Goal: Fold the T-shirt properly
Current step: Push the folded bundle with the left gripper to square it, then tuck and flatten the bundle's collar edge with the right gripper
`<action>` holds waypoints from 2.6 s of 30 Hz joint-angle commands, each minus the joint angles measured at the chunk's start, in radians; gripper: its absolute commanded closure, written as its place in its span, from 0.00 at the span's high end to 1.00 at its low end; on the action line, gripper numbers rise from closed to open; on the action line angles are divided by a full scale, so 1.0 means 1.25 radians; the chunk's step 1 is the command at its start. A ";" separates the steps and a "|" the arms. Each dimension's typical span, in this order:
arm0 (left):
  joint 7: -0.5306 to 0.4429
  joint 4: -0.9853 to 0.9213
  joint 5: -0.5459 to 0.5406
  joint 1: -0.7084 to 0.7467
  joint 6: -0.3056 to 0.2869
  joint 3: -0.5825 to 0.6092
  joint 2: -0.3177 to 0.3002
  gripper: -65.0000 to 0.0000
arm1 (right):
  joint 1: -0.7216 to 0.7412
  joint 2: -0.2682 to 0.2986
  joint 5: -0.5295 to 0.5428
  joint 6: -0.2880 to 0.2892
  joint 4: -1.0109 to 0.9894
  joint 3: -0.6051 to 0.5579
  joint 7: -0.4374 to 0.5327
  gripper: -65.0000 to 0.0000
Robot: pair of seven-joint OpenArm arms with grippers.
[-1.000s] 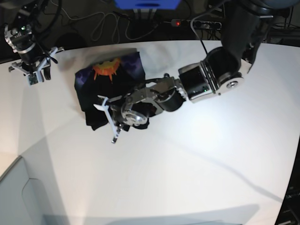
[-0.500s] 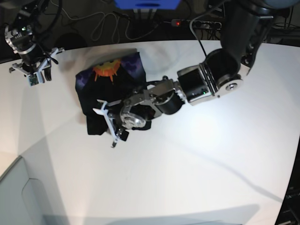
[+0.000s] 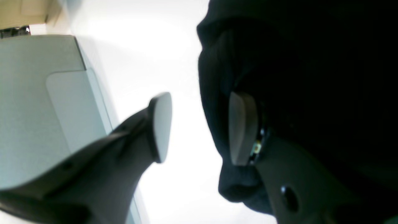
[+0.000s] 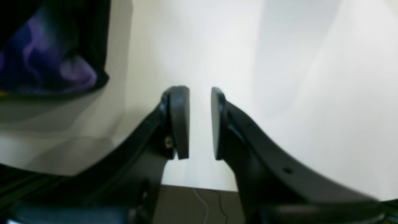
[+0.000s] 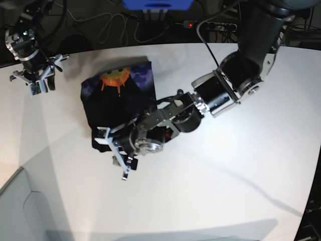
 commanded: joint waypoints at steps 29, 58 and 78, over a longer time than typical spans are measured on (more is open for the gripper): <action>-0.001 0.189 0.001 0.165 0.009 -0.552 0.042 0.62 | 0.086 0.013 0.009 0.008 -0.025 -0.038 -0.007 0.14; 0.140 0.532 -0.456 0.775 0.009 -1.337 -0.115 0.62 | 0.023 -0.058 0.015 0.008 0.013 -0.229 -0.045 0.13; 0.132 0.574 -0.460 0.900 0.009 -1.380 -0.088 0.62 | -0.065 -0.058 0.014 0.009 0.155 -0.348 -0.044 0.00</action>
